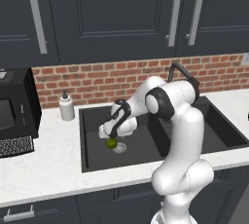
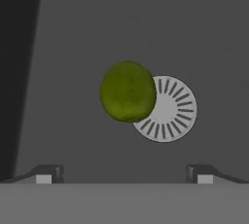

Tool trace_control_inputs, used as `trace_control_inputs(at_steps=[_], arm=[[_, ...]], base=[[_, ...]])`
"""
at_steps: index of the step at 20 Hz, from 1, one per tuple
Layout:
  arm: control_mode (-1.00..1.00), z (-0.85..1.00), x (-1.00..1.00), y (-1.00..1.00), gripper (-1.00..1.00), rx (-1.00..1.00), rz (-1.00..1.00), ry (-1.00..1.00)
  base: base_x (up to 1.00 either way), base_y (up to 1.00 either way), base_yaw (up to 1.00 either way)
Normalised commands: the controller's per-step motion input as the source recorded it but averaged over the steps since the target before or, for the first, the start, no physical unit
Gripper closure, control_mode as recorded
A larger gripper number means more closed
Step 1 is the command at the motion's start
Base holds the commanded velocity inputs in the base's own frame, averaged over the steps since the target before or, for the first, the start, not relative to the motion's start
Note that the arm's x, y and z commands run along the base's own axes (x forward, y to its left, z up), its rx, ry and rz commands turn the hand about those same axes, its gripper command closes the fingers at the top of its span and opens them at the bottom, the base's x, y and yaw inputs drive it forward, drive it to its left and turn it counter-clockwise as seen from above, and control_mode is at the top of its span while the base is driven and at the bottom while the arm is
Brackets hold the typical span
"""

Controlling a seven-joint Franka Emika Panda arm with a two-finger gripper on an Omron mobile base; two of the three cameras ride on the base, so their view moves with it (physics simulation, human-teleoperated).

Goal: Pick the lime from the sink and place it in the bowl. Then pick the bowl and place it in the microwave. Then close the microwave door and press the start button.

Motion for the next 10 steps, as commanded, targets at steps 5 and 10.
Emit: trace_control_inputs(at_steps=[5,10], arm=[[-1.00,-0.18,0.07,0.00,-1.00,0.00,0.00,0.00],[-1.00,-0.28,0.15,0.00,-1.00,0.00,0.00,0.00]], base=[[0.00,0.00,0.00],[0.00,0.00,0.00]])
